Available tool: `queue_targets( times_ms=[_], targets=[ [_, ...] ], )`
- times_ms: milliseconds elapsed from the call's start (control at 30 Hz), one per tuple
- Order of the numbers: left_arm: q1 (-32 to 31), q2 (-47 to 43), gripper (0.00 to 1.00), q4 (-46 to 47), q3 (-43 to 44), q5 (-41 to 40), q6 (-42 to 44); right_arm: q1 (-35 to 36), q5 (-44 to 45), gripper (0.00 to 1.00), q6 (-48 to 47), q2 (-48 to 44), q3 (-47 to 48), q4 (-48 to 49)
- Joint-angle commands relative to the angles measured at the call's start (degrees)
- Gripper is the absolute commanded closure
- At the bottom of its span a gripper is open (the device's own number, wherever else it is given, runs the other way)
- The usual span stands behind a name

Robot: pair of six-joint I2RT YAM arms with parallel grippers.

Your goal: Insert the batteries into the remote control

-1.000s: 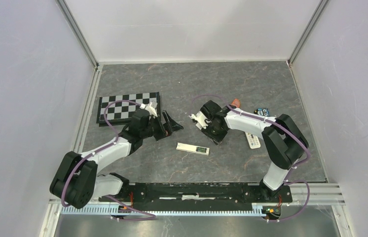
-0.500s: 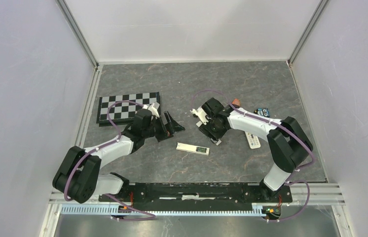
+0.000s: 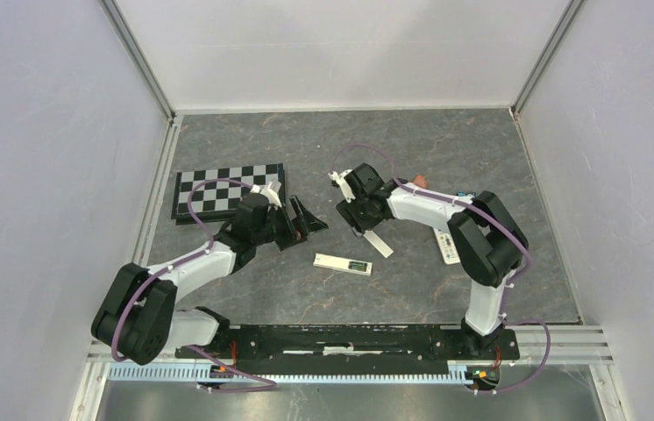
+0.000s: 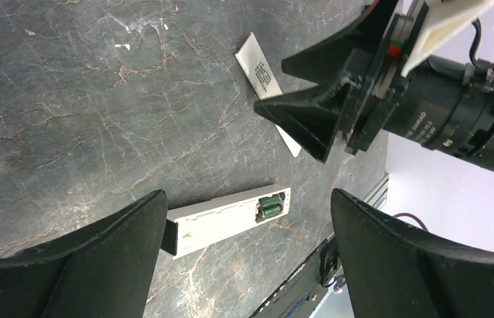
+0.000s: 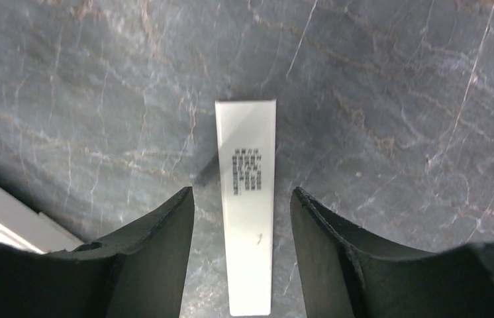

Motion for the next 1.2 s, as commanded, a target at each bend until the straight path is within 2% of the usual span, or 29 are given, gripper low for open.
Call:
queue_targets(
  times_ms=[0,267,467,600,800,1167],
  targets=[
    [-0.27,-1.24,0.02,1.37,1.0,-0.19,-1.05,-0.16,2.03,0.41,1.72,3.71,6.05,-0.04],
    [-0.3,-1.22,0.02,1.46,1.02,0.12,-0.72,-0.37,0.27,0.45,-0.32,8.52,10.9,-6.71],
    [-0.26,-1.25,0.02,1.44,1.0,0.3,-0.39,-0.51,-1.11,0.61,-1.62,11.6,13.13,-9.99],
    [-0.26,-0.59,0.02,2.09,1.09,1.48,-0.22,-0.51,0.06,0.66,-1.56,11.07,12.62,-8.87],
    [-0.26,2.41,0.04,3.68,1.74,3.84,-0.48,-0.51,-3.79,0.66,-5.3,5.7,9.37,-4.61],
    [-0.39,7.49,0.1,7.03,3.04,6.23,-3.14,-0.61,-8.11,0.64,-9.01,-0.92,5.48,-4.09]
  ],
)
